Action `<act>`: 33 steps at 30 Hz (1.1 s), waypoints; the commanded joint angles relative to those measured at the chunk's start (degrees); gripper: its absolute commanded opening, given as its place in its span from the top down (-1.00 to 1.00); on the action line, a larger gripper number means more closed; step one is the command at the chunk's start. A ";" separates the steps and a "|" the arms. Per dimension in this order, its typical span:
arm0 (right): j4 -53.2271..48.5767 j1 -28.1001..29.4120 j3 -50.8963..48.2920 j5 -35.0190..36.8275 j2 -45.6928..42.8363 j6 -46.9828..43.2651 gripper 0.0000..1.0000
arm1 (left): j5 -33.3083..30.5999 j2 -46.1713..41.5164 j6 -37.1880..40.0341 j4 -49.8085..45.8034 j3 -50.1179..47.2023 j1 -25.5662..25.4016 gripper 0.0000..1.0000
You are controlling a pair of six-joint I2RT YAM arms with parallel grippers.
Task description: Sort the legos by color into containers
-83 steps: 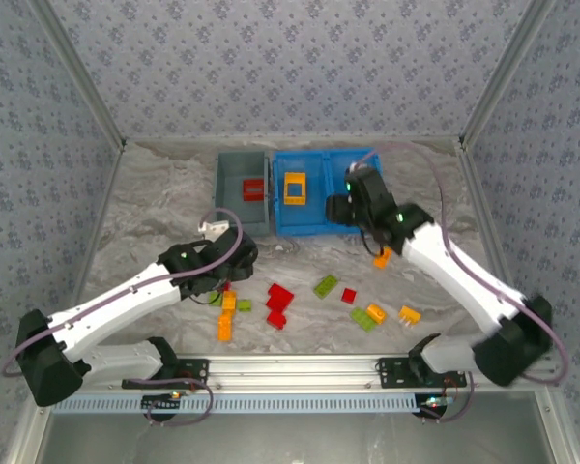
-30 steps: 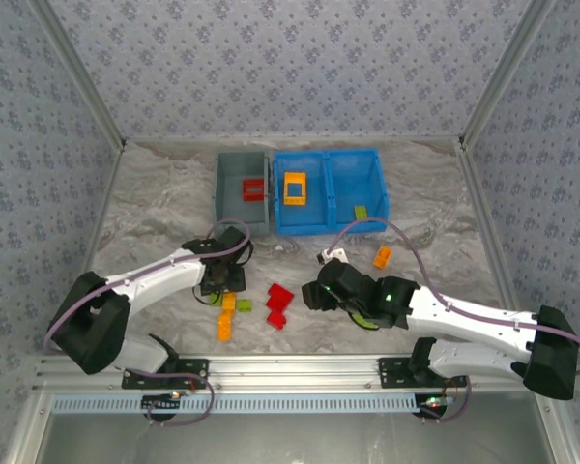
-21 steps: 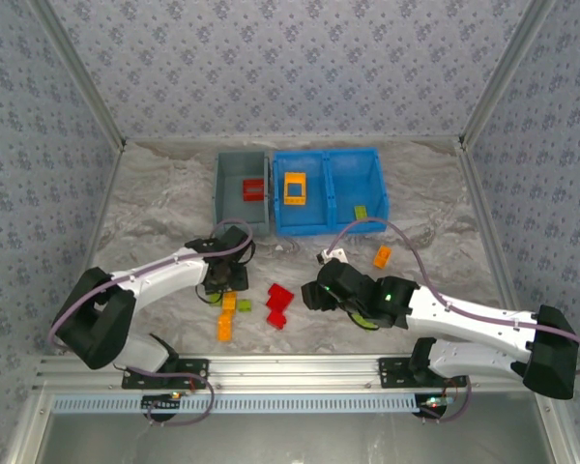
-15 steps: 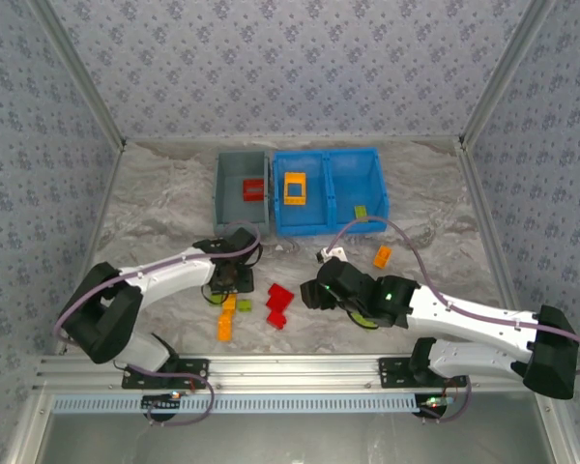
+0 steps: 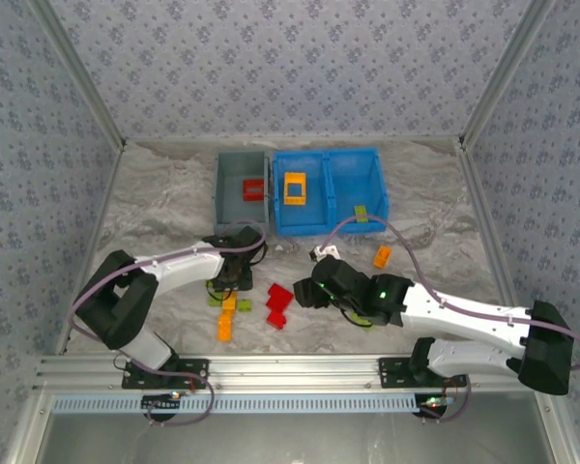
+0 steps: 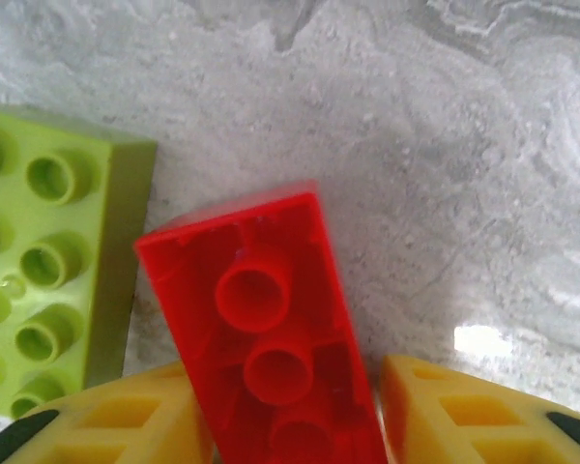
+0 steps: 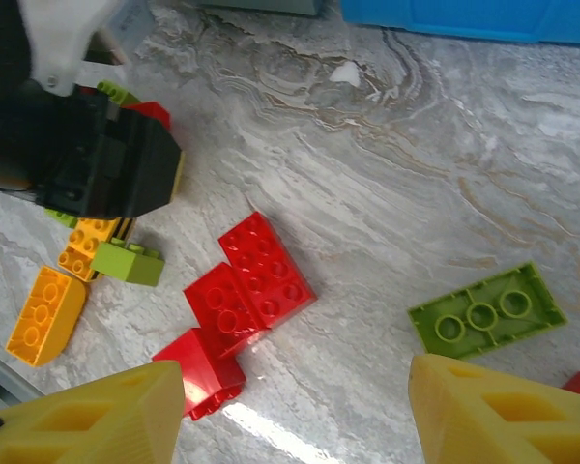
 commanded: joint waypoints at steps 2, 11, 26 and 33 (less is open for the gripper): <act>3.02 1.20 2.36 -0.92 0.77 -1.83 -0.31 | -1.94 1.00 0.52 -0.31 2.71 0.47 0.27; 14.39 4.57 4.48 4.17 -1.48 -9.37 -0.29 | -2.58 -6.35 2.05 -9.83 12.77 -0.14 0.35; 21.01 -1.09 16.83 14.20 12.42 -16.12 -0.34 | -0.60 19.31 16.28 -21.17 53.06 15.24 0.36; 32.05 -2.75 18.61 12.65 19.47 -20.44 -0.37 | -2.05 32.24 18.40 -23.68 67.42 18.17 0.40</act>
